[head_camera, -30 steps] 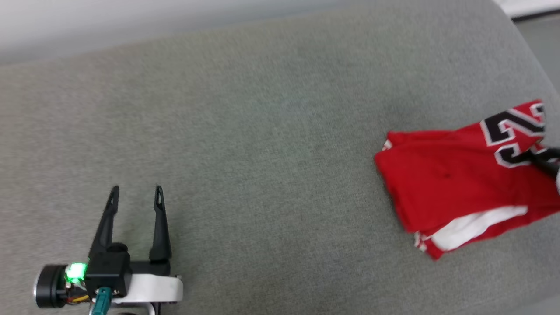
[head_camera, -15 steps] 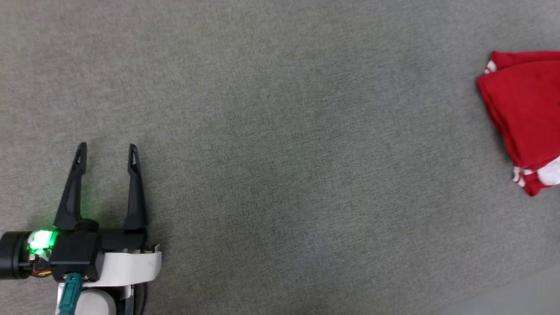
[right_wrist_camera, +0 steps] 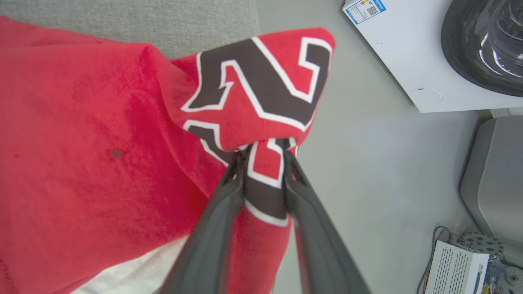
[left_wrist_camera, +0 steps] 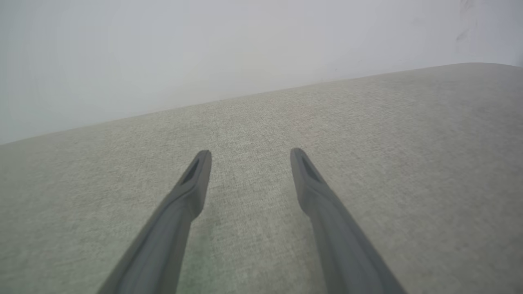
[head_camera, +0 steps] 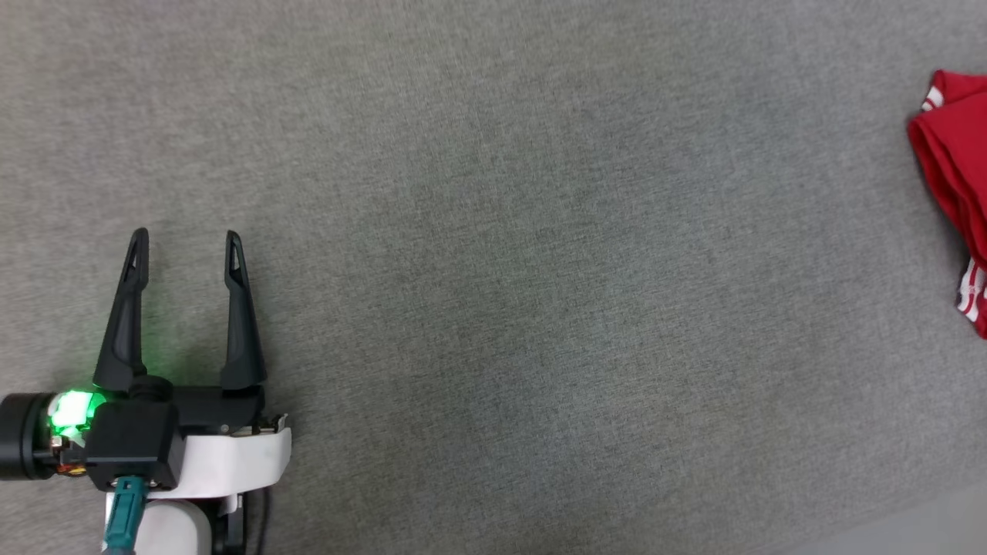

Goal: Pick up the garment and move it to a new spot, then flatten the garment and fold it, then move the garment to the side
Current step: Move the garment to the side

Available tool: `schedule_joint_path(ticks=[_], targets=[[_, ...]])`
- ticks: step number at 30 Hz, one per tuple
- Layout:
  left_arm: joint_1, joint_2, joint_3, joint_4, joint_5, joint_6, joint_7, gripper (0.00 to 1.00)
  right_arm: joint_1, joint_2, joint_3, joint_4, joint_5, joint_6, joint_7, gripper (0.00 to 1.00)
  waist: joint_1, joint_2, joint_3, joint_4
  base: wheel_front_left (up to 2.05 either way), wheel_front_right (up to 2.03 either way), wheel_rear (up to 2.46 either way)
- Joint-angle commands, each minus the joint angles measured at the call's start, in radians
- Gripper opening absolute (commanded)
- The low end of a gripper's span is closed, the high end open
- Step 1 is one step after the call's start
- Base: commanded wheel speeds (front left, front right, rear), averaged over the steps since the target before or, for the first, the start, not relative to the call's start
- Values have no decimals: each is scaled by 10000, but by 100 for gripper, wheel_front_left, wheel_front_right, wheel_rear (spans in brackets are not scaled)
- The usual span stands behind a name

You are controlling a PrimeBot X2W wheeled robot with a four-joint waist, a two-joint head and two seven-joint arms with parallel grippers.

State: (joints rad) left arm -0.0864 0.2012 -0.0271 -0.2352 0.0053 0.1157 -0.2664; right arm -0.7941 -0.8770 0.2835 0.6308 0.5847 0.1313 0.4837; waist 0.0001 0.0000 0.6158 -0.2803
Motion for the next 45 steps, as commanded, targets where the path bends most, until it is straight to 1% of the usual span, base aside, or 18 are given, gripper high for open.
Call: schedule_joint_path(ticks=[1,4,7,9,12,14,18,20,22,23,30,33,39,45], targets=[[32,-64,-11,152,-22,68,39,100,-123,16,-41,75,-136,-12,-108,100,-1,0,-387,156,0,0,0],[192,-236,-120,222,-105,142,35,100,-159,-191,-92,194,-712,-12,-564,100,-1,0,-972,353,0,0,0],[402,-438,-179,323,-183,218,33,100,-264,-328,-366,248,-1383,-12,-1406,100,-1,0,-1584,581,0,0,0],[572,-534,-173,393,-238,277,33,100,-293,-292,-620,224,-1878,-12,-2098,100,-1,0,-1940,735,0,0,0],[798,-706,-165,491,-303,323,32,100,-358,-20,-1209,129,-2647,-12,-3365,100,-1,0,-2446,958,0,0,0],[932,-774,-176,572,-334,309,17,100,-384,271,-1662,0,-3204,-12,-4305,100,-1,0,-2745,1115,0,0,0],[1183,-920,-225,719,-374,270,13,100,-32,1155,-2486,-335,-4088,-12,-5855,100,-1,0,-3290,1436,0,0,0],[1312,-982,-226,818,-394,280,13,100,229,1703,-2763,-613,-4421,-12,-6500,100,-1,0,-3544,1588,0,0,0],[1438,-1005,-215,915,-401,257,13,100,507,2262,-2952,-971,-4689,-12,-6921,100,-1,0,-3777,1730,0,0,0],[1556,-1034,-224,1011,-399,217,13,100,864,2856,-3074,-1424,-4872,-12,-7172,100,-1,0,-4003,1864,0,0,0],[1893,-1134,-250,1427,-419,98,15,100,2770,5004,-3205,-3400,-5232,-12,-7455,100,-1,0,-4798,2345,0,0,0],[2029,-1184,-262,1596,-426,40,13,100,3679,5693,-3099,-3969,-5218,-12,-7477,100,-1,0,-5090,2519,0,0,0],[2283,-1255,-319,1939,-397,-100,14,100,5520,6746,-3123,-4693,-4966,-12,-7485,100,-1,0,-5620,2815,0,0,0],[2564,-1292,-267,2116,-394,-204,14,100,7070,7416,-3199,-5022,-4672,-12,-7488,100,-1,0,-6041,2905,0,0,0]])
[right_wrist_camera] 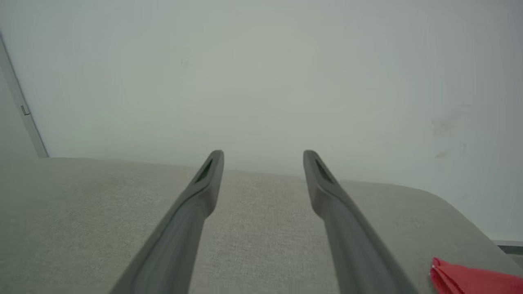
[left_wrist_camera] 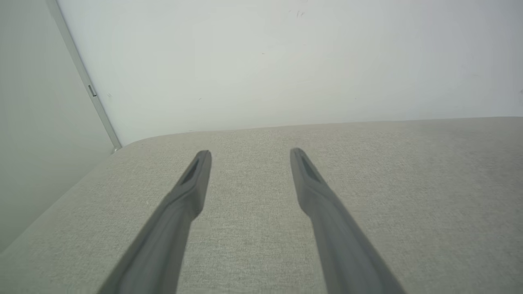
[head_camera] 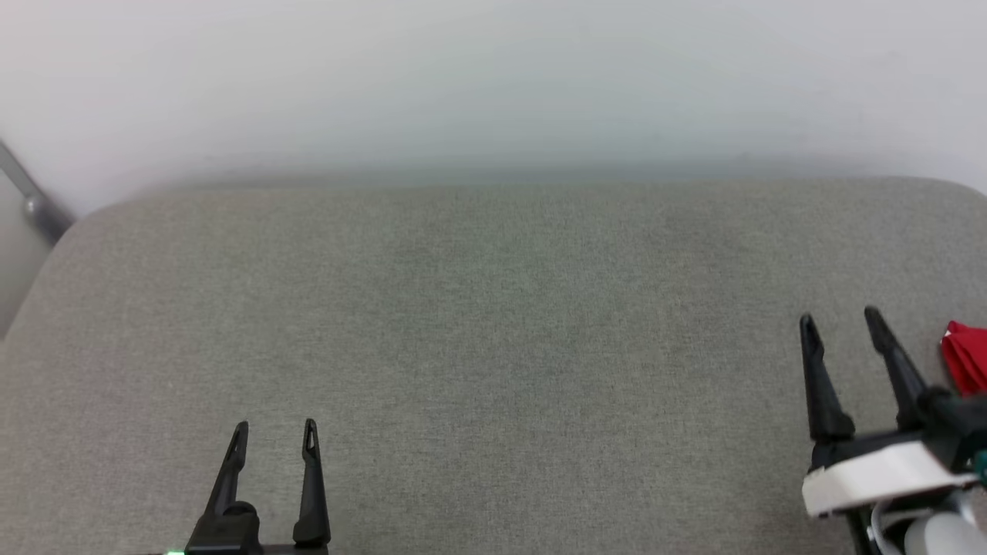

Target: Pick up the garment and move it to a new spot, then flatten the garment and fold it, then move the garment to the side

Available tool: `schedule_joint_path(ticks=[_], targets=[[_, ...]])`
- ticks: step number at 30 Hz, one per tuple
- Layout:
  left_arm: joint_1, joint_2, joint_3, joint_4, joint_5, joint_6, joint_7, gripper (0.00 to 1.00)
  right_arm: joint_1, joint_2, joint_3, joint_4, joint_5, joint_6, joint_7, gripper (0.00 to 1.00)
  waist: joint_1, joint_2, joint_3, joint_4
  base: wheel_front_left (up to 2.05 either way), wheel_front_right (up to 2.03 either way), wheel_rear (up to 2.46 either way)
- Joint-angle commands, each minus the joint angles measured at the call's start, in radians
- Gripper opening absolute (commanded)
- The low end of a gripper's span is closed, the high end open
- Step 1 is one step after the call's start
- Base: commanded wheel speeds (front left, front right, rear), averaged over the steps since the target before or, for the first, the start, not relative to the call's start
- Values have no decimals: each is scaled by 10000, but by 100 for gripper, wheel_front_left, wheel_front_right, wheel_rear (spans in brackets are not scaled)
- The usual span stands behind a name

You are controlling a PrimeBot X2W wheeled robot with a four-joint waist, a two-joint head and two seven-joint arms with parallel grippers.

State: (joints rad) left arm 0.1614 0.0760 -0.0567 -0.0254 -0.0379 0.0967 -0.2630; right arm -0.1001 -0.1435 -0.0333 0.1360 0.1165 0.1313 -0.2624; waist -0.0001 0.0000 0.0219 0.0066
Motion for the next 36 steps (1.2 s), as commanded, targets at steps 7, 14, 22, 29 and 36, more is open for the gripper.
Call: schedule_joint_path(ticks=[7,14,22,29,36], targets=[[244,-83,23,126,-13,-141,-21,100,1396,612,-213,-608,65,-12,-29,100,1,0,-336,73,0,0,0],[353,-143,29,247,-114,-216,-21,100,2424,922,-433,-1212,132,-10,-25,100,1,0,-552,164,0,0,0],[404,-190,88,474,-206,-433,-21,100,2963,956,-371,-1574,410,-10,-25,100,1,0,-653,207,0,0,0],[423,-221,149,525,-283,-617,-21,100,3114,957,-363,-1664,522,-10,-25,100,1,0,-704,248,0,0,0],[401,-232,128,909,-288,-618,7,0,3071,911,-350,-1306,426,0,6,0,1,0,-722,256,0,0,0]])
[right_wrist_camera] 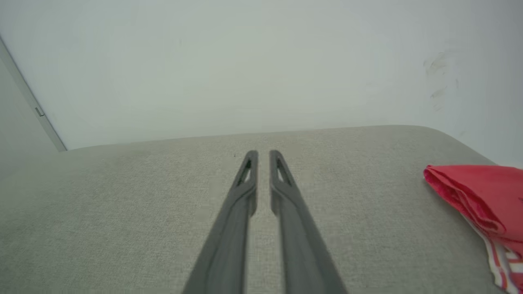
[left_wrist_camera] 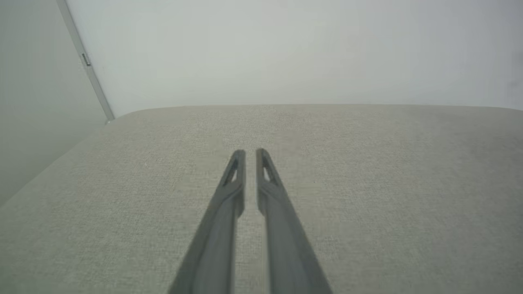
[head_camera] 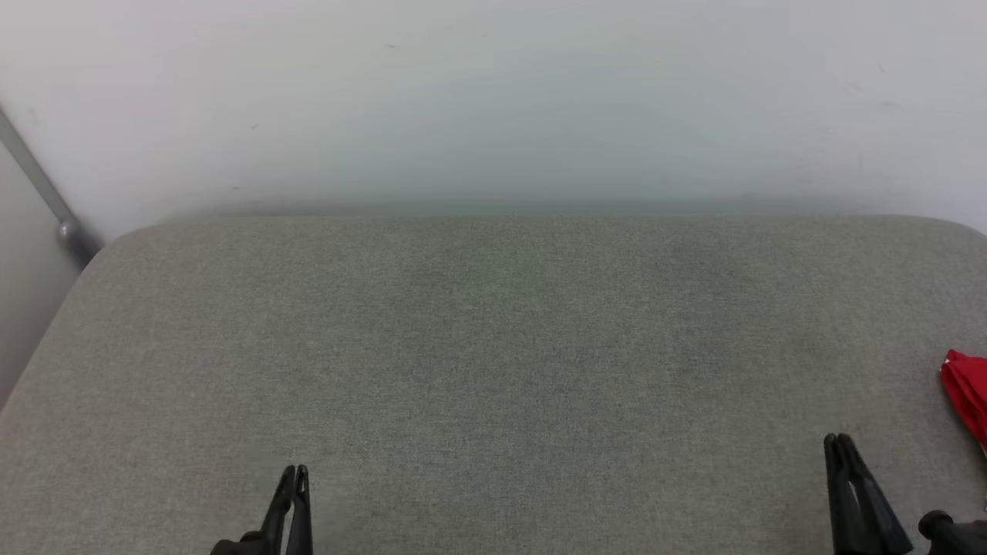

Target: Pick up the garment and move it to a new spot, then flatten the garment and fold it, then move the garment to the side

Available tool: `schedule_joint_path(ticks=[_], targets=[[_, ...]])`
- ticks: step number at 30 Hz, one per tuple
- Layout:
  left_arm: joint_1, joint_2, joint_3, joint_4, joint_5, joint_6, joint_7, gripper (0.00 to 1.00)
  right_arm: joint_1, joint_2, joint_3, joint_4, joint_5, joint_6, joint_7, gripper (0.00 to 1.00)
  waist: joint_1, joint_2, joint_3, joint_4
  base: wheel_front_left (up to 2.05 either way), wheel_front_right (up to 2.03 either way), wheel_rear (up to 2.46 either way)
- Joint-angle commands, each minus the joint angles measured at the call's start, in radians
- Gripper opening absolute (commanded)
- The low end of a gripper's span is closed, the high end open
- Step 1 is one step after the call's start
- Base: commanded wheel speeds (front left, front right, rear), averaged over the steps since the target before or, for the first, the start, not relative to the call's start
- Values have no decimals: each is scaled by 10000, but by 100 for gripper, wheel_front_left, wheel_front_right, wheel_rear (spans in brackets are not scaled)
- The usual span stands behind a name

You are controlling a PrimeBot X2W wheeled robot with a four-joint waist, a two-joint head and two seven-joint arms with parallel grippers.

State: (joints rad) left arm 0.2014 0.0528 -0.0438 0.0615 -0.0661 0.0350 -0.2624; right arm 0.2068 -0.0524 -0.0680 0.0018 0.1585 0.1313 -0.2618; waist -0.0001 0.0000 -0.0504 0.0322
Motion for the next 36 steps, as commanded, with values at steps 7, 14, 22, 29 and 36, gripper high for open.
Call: schedule_joint_path(ticks=[7,14,22,29,36], targets=[[-211,22,66,198,-1199,-118,242,0,-206,-49,45,232,1155,0,218,0,1,0,24,-14,0,0,0],[-516,61,166,381,-2644,-271,551,0,-518,-115,82,455,2546,-1,499,0,1,0,53,-32,0,0,0],[-833,93,279,570,-4152,-432,875,0,-832,-170,108,677,3991,-2,797,0,1,0,87,-52,0,0,0],[-1078,115,376,702,-5356,-562,1144,0,-1076,-205,118,848,5139,-2,1049,0,1,0,117,-70,0,0,0],[-1294,130,465,807,-6461,-685,1391,0,-1299,-231,118,1013,6191,-2,1290,0,1,0,147,-88,0,0,0]])
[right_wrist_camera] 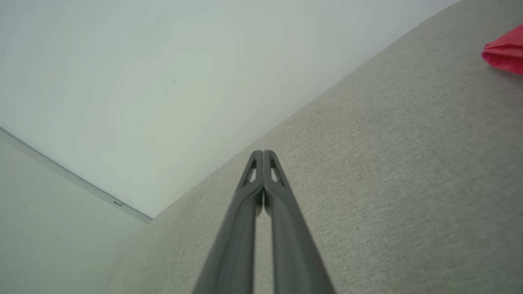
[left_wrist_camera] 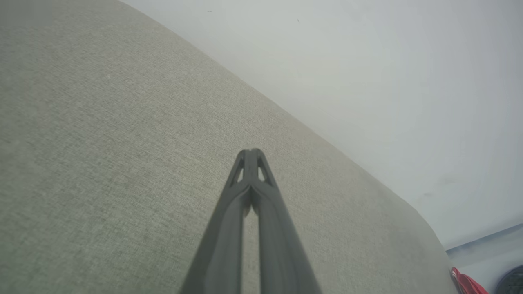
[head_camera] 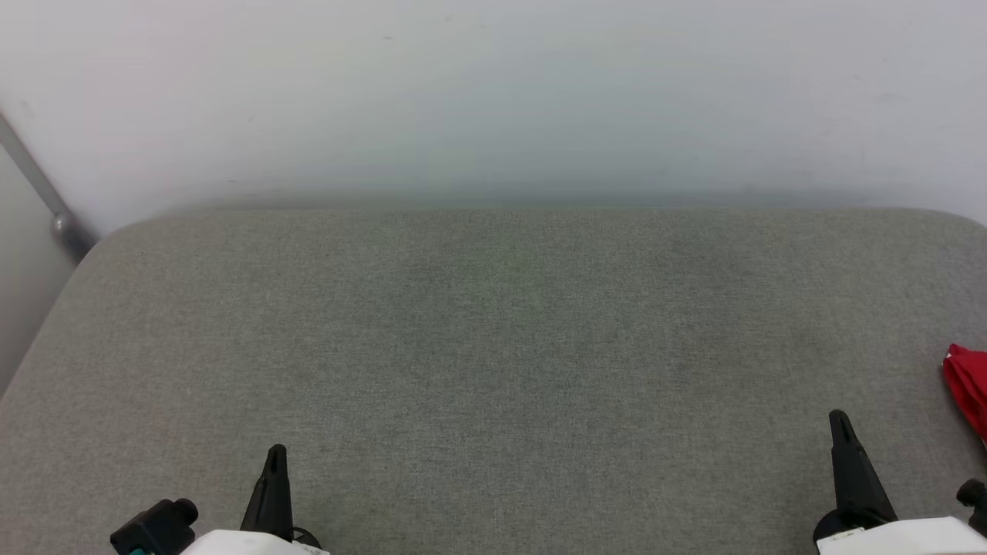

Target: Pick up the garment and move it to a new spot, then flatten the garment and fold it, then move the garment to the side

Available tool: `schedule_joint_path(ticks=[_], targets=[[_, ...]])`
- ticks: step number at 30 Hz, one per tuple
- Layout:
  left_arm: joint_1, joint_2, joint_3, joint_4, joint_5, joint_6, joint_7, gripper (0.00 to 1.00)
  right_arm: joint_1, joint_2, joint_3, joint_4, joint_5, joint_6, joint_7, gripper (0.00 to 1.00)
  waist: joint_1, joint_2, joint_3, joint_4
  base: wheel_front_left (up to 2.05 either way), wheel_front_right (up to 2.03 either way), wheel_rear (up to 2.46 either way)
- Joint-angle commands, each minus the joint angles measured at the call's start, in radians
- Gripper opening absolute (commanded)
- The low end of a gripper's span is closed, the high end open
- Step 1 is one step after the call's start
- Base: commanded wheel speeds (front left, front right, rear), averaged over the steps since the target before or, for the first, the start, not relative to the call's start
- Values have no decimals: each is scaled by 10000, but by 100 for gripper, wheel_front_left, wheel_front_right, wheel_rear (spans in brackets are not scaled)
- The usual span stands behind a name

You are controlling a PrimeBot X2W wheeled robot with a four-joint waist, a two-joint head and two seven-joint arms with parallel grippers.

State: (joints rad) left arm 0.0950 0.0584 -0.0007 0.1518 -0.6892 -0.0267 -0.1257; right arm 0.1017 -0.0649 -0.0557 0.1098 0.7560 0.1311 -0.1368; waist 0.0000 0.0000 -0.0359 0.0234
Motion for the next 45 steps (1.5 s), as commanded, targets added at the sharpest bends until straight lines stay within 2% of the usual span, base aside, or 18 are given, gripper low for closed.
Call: schedule_joint_path(ticks=[1,23,45], targets=[[-260,76,48,-79,-379,-85,63,0,-280,-109,-5,-44,359,0,70,0,0,0,6,-4,0,0,0],[-857,93,329,237,-3329,-401,762,0,-889,-144,-54,396,3153,-2,749,0,0,0,100,-60,0,0,0],[-1345,86,582,497,-5601,-658,1333,0,-1378,-136,-129,743,5288,-2,1311,0,0,0,190,-114,0,0,0]])
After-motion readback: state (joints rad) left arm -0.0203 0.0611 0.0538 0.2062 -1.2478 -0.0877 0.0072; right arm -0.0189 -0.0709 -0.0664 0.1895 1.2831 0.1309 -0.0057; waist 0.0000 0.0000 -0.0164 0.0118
